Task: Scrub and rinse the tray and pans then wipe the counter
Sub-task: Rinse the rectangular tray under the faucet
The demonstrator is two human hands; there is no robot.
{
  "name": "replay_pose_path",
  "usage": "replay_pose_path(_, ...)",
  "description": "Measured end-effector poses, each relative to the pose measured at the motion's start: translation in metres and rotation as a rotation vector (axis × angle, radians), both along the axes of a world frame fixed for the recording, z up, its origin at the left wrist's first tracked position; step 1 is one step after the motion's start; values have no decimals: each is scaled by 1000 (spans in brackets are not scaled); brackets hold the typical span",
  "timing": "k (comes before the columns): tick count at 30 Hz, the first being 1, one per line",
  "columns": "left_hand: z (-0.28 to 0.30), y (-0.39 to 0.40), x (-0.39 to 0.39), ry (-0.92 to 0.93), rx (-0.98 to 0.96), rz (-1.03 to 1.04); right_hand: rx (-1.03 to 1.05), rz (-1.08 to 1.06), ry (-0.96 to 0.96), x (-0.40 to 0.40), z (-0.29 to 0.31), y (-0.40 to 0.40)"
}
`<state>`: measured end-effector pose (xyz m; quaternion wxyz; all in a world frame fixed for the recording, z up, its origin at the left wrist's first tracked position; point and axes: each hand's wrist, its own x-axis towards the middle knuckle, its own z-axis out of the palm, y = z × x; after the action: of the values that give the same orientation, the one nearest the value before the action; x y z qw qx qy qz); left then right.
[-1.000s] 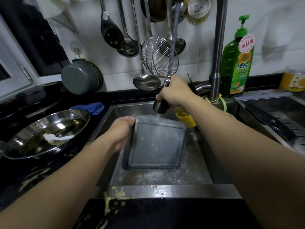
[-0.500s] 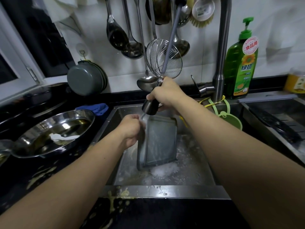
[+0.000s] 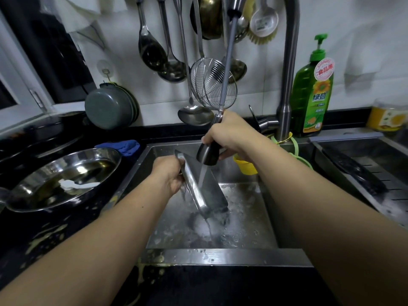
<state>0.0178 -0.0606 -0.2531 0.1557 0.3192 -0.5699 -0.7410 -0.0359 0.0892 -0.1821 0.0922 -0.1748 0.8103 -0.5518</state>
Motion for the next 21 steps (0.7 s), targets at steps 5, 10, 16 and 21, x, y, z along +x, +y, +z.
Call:
replay_pose_path(5,-6,-8,3,-38,-215,-52,179,-130,98,-12,-7,22)
replay_pose_path(10,-14,-19,23,8,-805,-431,340,-184,170,-26,-5,44)
replay_pose_path(16,-8,-25,59,-6,-1668,-1142,291,-113,109,-22,-1,55)
replay_pose_path(21,-2,-32,67,46,-1804,-1193,268,-98,94,-14,-2,47)
